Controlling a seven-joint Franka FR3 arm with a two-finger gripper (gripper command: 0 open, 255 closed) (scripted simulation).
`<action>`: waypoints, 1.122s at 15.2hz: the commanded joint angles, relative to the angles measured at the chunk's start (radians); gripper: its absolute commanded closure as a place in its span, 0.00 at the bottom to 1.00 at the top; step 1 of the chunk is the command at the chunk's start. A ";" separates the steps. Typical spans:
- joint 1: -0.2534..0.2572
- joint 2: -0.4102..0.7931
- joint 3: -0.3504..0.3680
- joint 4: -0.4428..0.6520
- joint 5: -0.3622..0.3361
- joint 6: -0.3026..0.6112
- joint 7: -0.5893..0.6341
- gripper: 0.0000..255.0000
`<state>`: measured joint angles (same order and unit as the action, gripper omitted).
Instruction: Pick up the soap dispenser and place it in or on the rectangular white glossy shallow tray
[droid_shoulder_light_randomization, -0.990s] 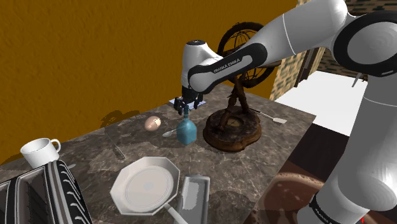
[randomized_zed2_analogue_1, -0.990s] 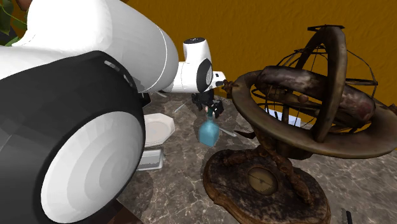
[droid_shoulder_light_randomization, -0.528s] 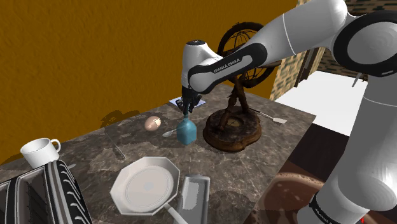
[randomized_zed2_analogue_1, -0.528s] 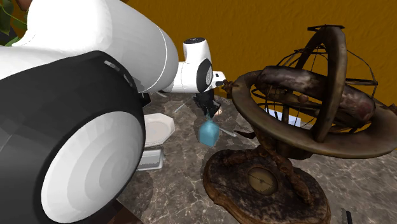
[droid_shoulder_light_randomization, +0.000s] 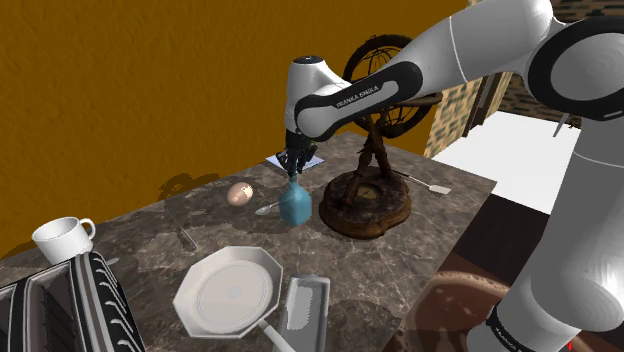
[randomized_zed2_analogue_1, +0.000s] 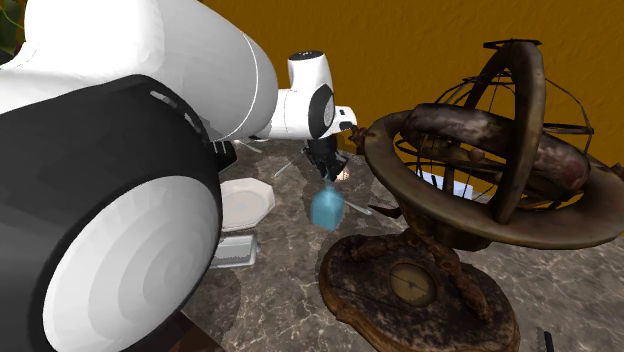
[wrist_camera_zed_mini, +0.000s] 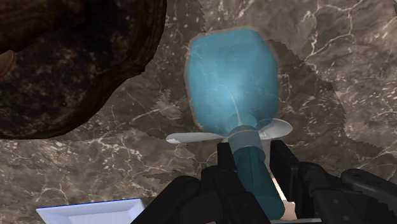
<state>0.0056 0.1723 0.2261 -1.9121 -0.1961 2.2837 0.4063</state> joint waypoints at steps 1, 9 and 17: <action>0.000 -0.012 0.002 0.014 0.007 -0.025 -0.006 1.00; -0.001 -0.042 0.006 0.084 0.027 -0.123 -0.027 1.00; 0.005 -0.085 0.014 0.121 0.041 -0.203 -0.028 1.00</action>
<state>0.0070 0.0997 0.2363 -1.7830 -0.1565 2.0855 0.3719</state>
